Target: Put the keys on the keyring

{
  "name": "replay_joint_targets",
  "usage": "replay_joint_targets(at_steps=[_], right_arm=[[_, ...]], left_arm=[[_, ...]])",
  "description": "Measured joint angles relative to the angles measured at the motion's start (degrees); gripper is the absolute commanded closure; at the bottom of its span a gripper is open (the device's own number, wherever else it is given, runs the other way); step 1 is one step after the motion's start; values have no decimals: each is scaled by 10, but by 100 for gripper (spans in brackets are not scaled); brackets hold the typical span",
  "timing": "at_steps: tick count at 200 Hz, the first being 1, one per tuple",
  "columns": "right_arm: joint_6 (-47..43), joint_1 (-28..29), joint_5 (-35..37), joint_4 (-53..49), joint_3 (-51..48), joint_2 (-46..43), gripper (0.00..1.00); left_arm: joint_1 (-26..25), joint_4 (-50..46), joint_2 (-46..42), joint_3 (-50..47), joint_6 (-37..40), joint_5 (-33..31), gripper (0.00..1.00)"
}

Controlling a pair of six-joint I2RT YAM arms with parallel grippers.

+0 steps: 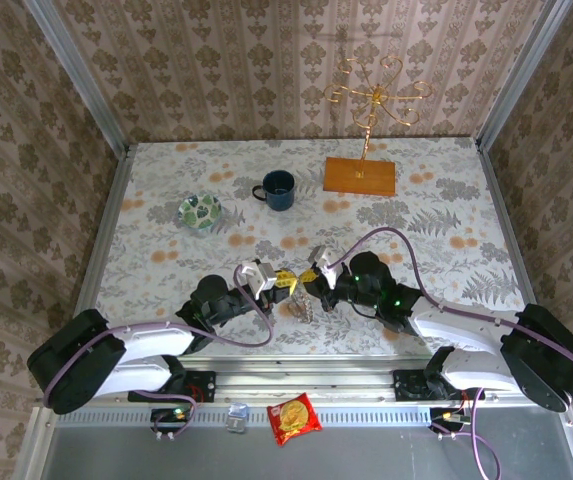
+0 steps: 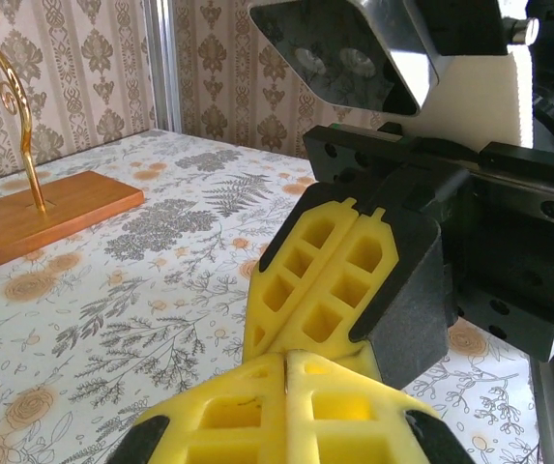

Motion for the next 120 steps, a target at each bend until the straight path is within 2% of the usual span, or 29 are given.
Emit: replay_joint_targets(at_steps=[79, 120], right_arm=[[-9, -3, 15, -28, 0, -57, 100], [-20, -3, 4, -44, 0, -58, 100]], left_arm=[[0, 2, -6, 0, 0, 0, 100], [0, 2, -6, 0, 0, -1, 100]])
